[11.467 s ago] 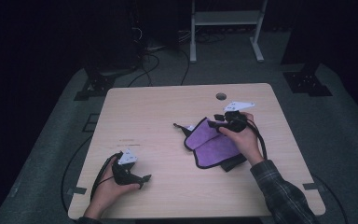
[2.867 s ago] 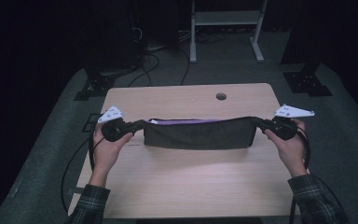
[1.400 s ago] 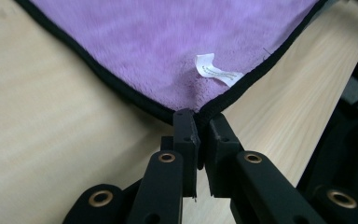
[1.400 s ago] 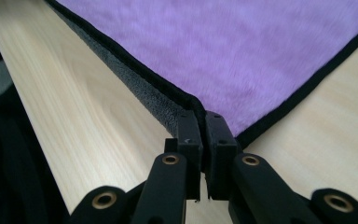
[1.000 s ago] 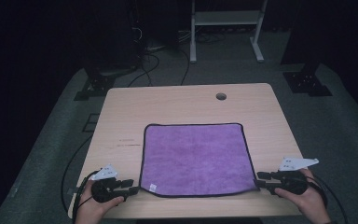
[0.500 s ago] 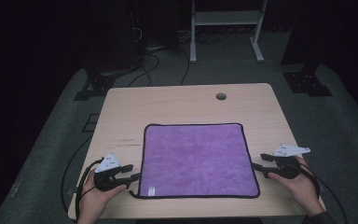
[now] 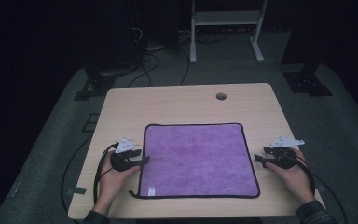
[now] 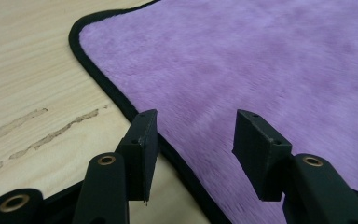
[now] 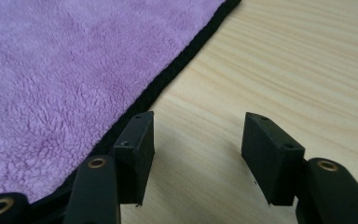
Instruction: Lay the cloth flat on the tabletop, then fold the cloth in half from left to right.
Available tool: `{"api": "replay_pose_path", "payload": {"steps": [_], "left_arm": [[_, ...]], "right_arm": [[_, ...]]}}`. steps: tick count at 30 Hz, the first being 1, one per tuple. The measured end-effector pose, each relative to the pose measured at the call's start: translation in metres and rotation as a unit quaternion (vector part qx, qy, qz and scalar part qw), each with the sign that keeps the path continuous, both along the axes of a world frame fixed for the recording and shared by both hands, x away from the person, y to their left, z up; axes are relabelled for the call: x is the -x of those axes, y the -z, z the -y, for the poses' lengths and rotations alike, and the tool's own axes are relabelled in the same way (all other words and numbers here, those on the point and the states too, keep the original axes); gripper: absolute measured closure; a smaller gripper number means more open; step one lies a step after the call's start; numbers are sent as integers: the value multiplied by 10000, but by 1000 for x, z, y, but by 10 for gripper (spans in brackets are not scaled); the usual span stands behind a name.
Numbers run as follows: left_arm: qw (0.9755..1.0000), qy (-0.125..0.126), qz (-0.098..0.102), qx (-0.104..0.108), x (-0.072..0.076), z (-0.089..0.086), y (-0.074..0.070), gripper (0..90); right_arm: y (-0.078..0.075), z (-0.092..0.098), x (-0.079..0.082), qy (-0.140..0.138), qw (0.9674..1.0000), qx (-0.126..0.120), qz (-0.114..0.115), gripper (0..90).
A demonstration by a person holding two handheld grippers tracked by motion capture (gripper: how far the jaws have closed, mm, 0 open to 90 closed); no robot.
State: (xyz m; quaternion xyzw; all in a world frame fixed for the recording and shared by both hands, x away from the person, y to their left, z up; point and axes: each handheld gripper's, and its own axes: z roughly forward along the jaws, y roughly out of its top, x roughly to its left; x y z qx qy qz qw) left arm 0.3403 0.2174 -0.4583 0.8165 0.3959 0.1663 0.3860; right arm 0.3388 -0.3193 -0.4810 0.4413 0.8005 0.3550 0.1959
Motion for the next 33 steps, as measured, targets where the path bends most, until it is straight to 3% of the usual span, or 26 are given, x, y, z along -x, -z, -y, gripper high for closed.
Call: {"api": "replay_pose_path", "payload": {"steps": [2, 7, 14, 20, 24, 33], "left_arm": [[10000, -64, -36, 41, -7, 2, 5, 493], [9995, -258, -35, -172, -18, 5, 13, 494], [9992, -380, -40, -123, -18, 4, 18, 496], [9978, -644, 21, 155, -14, 2, 22, 619], [9975, -694, 43, 148, -13, 2, 22, 709], [9963, -761, -151, 367, -13, 4, 22, 854]], "right_arm": [[1, 0, 0, -6, 10000, -39, 7, 430], [3, 2, 0, 27, 9999, -112, 56, 417], [4, 2, 0, 0, 9999, -144, 81, 391], [5, 2, 0, -26, 9999, -143, 71, 374], [4, 1, 0, -32, 9999, -145, 62, 369], [4, 1, 0, -43, 9999, -142, 56, 363]]}}
